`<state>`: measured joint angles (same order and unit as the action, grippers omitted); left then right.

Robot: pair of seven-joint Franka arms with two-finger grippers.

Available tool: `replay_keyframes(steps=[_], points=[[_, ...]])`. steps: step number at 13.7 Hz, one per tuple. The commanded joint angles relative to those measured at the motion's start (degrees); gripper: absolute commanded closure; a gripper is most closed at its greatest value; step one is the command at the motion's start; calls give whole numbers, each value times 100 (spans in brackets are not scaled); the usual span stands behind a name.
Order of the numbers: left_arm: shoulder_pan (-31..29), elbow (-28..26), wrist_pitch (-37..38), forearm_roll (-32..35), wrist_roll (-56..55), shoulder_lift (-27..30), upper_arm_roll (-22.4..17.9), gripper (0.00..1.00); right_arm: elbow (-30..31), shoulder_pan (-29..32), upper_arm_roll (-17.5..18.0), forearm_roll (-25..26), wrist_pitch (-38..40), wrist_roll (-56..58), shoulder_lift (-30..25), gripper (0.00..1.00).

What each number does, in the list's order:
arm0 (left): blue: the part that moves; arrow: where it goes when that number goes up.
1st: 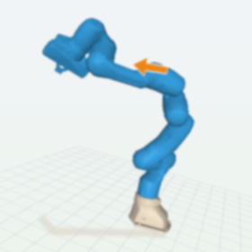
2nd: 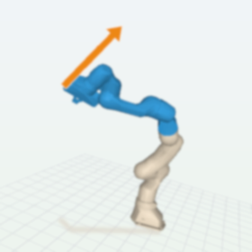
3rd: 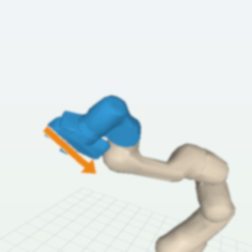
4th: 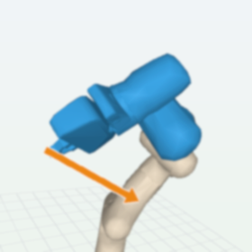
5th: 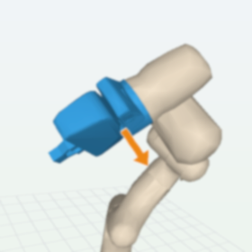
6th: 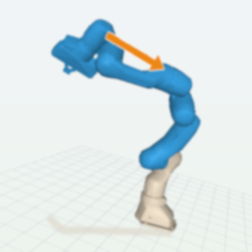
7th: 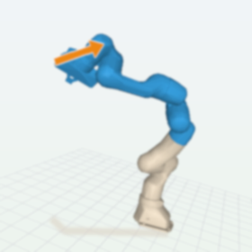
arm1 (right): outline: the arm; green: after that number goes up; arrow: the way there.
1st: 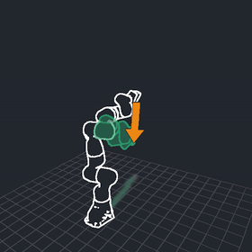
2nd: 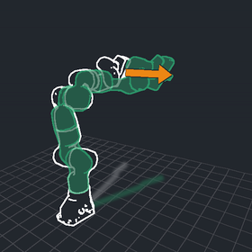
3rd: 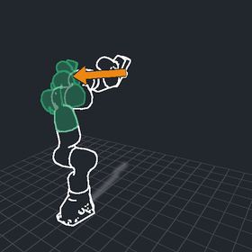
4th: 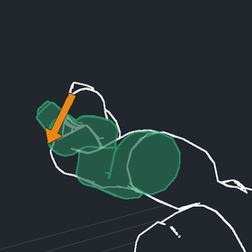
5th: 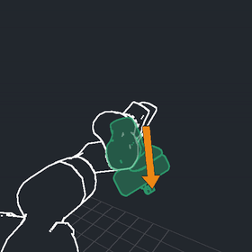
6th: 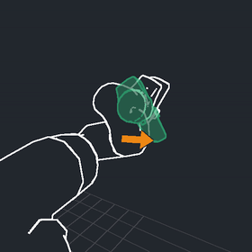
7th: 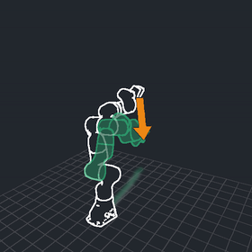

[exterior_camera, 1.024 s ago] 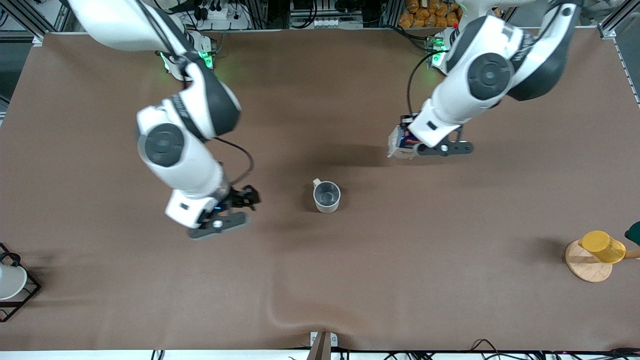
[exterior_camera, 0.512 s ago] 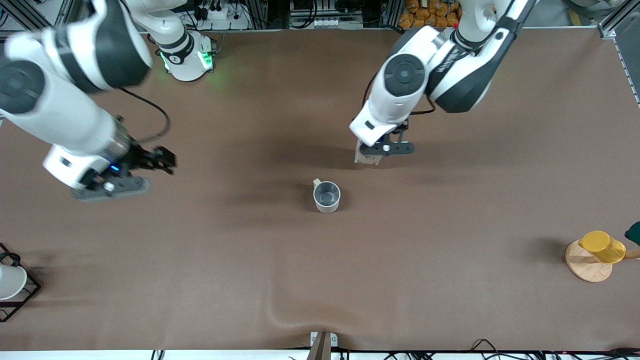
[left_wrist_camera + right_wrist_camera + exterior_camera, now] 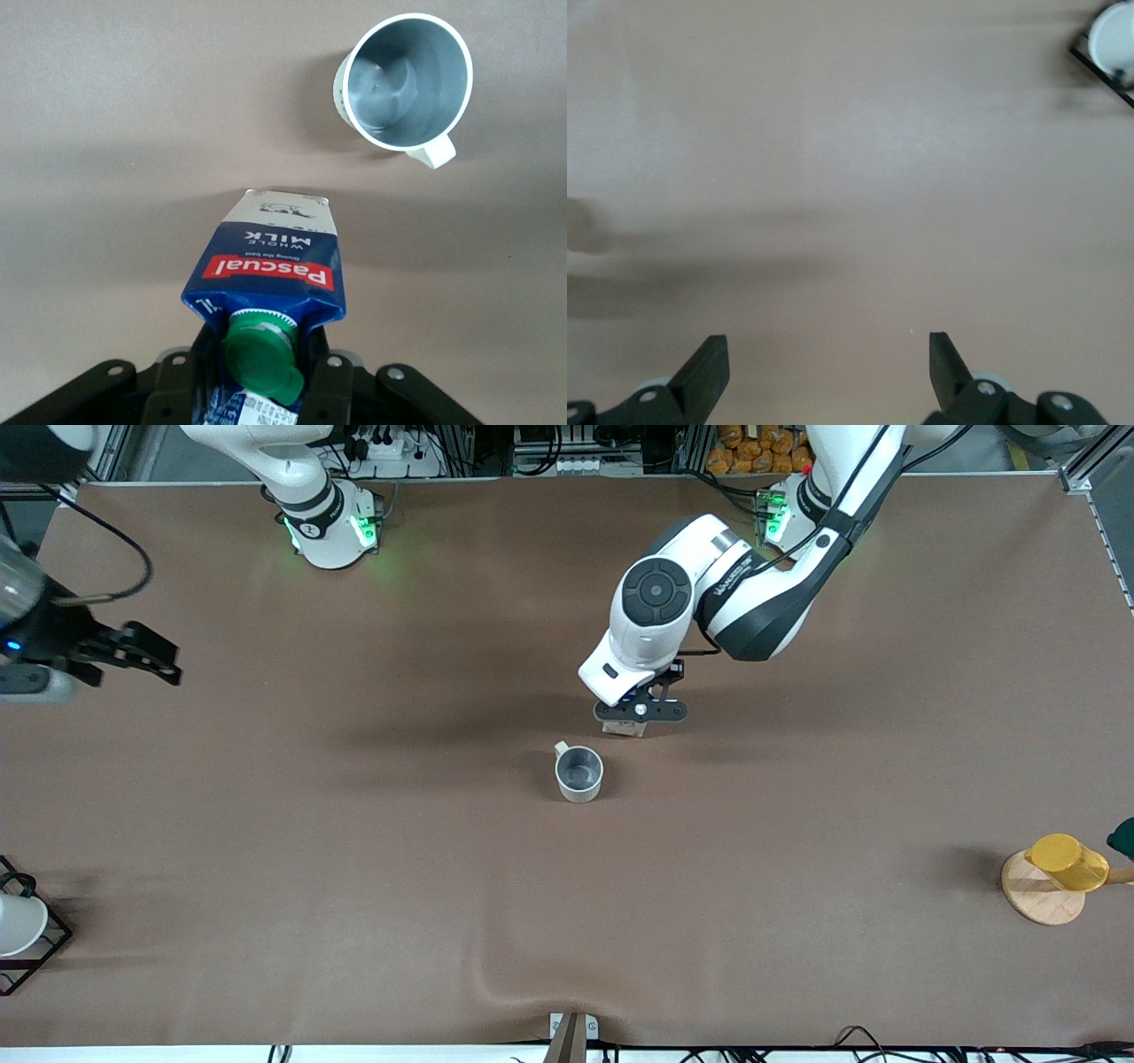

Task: Place milk next to cup
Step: 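Move the milk carton with the left gripper over beside the mug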

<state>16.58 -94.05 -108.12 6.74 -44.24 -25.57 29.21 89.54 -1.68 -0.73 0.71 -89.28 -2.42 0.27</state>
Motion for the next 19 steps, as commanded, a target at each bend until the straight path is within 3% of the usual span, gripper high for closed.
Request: replay_keyframes(steps=[1, 6, 19], points=[[99, 281, -77, 275, -155, -220, -3, 70, 126, 273, 29, -141, 104, -223, -264, 0], [310, 686, -131, 275, -234, -598, -47, 70, -77, 247, 29, -132, 341, -822, -282, 0], [486, 800, -640, 521, -410, -976, -117, 70, -77, 177, 64, -141, 359, -708, -256, 0]])
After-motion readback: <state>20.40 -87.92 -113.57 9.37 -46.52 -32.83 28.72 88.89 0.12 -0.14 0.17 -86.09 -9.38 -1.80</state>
